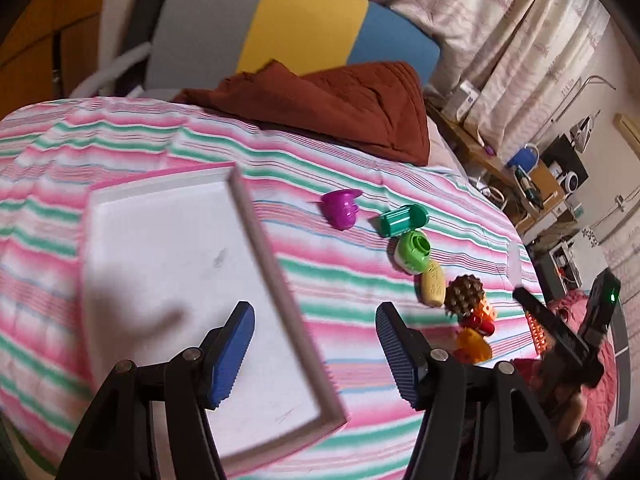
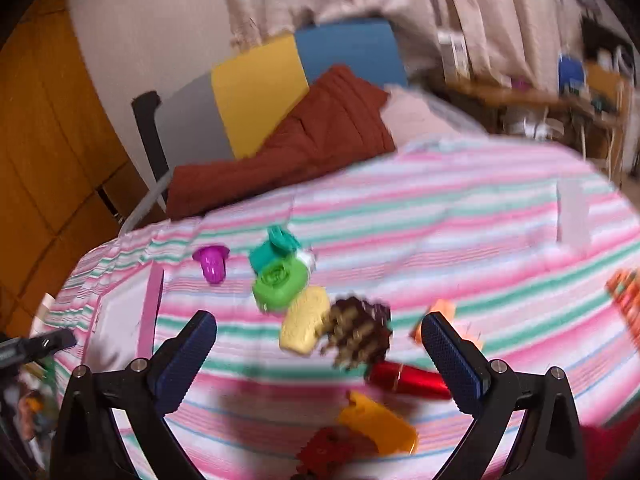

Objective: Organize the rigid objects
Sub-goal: 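Move the left gripper toward the purple cup-shaped piece, then close the left gripper on the purple cup-shaped piece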

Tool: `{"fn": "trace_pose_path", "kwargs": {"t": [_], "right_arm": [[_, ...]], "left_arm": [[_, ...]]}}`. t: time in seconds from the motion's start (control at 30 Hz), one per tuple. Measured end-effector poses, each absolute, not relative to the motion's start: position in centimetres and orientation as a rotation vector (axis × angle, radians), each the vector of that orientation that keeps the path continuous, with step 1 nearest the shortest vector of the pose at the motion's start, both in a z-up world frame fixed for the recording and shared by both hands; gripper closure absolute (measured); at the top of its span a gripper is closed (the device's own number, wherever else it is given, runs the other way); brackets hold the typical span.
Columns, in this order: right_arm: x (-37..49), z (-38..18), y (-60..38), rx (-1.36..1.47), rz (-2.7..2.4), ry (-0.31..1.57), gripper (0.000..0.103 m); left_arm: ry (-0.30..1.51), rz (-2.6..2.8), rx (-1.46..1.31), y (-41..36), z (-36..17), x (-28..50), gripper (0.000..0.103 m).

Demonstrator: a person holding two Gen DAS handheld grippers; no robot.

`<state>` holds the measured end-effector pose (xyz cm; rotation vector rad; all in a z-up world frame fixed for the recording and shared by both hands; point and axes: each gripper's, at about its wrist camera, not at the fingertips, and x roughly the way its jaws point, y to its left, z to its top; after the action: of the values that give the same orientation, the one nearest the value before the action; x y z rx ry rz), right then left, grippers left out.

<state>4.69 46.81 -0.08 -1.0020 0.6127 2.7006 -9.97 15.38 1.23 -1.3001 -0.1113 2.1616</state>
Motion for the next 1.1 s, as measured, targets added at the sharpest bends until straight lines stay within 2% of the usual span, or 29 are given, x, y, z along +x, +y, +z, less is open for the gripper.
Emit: {"fn": "trace_pose_path", "kwargs": {"t": [0.2,0.47,0.57,0.77,0.87,0.9,1.1], "right_arm": [[4.7,0.5,47.2,-0.930,2.768,0.726,0.000],[4.7,0.8,46.6,-0.913,2.827,0.730,0.000],[4.6,0.8,46.4,-0.920,2.843,0.730,0.000],[4.4,0.6,46.4,-0.936,2.859,0.755,0.000],[4.3,0.5,46.4,-0.939,2.844,0.745,0.000],[4.4,0.5,46.6,-0.938,2.833,0.750,0.000],[4.6,0.0,48.3,-0.930,2.775,0.865,0.000]], "left_arm": [[-0.084,2.135,-1.347,22.0,0.1,-13.9,0.039],[0.013,2.104,-1.445,28.8,-4.1,-18.7,0.040],[0.040,2.136,-1.483,30.2,-6.0,-20.2,0.049],[0.011,2.167,-1.514,31.6,-7.9,-22.4,0.051],[0.069,2.209,-1.474,32.0,-8.3,-22.3,0.062],[0.113,2.234,-1.460,32.0,-8.3,-22.1,0.070],[0.198,2.219,-1.414,30.9,-7.3,-20.1,0.071]]}}
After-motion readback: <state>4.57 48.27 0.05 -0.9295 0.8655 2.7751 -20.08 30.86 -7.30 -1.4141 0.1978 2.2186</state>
